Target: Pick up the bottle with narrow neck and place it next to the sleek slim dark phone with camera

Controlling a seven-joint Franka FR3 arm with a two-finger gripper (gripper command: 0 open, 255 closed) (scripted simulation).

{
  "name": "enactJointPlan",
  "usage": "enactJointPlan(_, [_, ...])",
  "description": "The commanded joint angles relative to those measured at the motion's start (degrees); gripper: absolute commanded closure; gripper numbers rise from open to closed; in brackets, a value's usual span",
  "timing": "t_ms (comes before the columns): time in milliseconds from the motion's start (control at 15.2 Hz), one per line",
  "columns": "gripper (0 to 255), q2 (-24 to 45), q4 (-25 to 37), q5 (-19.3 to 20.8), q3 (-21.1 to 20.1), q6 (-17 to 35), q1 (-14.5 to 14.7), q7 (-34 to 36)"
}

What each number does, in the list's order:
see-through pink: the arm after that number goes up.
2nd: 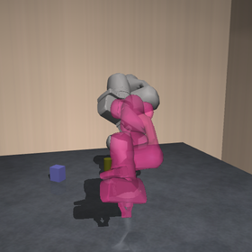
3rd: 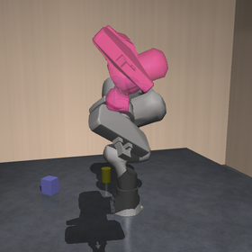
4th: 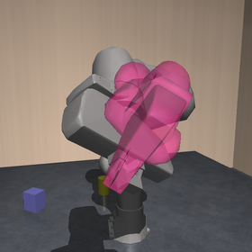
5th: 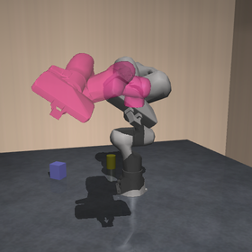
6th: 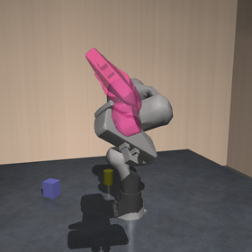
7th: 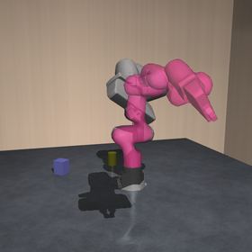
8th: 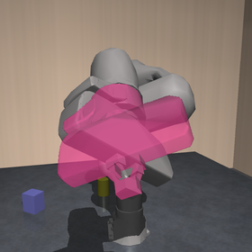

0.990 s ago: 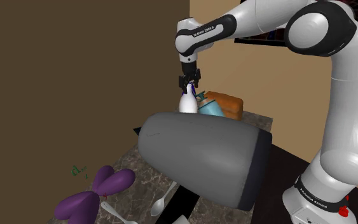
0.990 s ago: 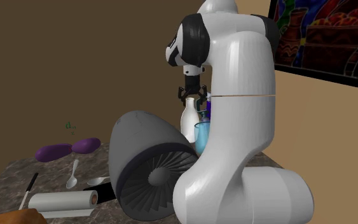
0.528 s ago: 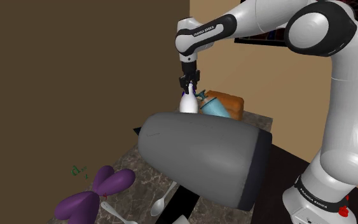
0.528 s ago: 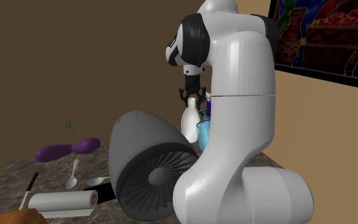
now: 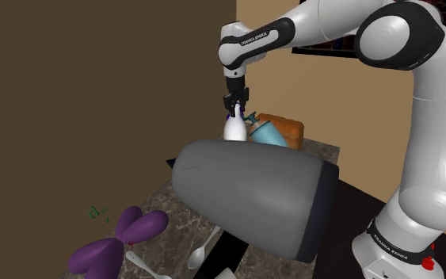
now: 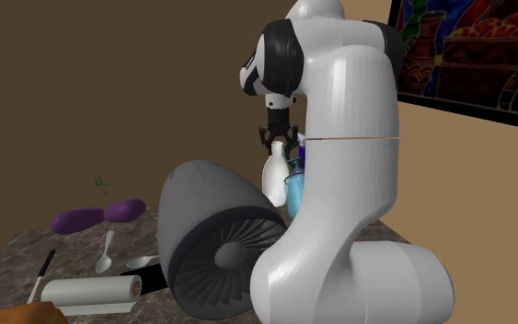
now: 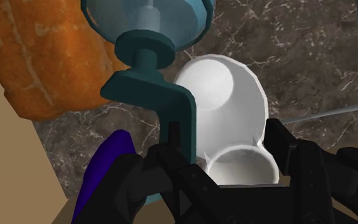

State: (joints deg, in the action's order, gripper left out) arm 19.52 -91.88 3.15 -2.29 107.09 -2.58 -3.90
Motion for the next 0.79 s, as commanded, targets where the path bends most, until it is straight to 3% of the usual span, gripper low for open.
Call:
enactJointPlan(0, [255, 0.0, 0.5, 0.0, 0.0, -0.8, 0.0, 0.0])
enactJointPlan(726, [255, -1.0, 7.6, -0.2, -0.1, -8.8, 0.1, -0.4])
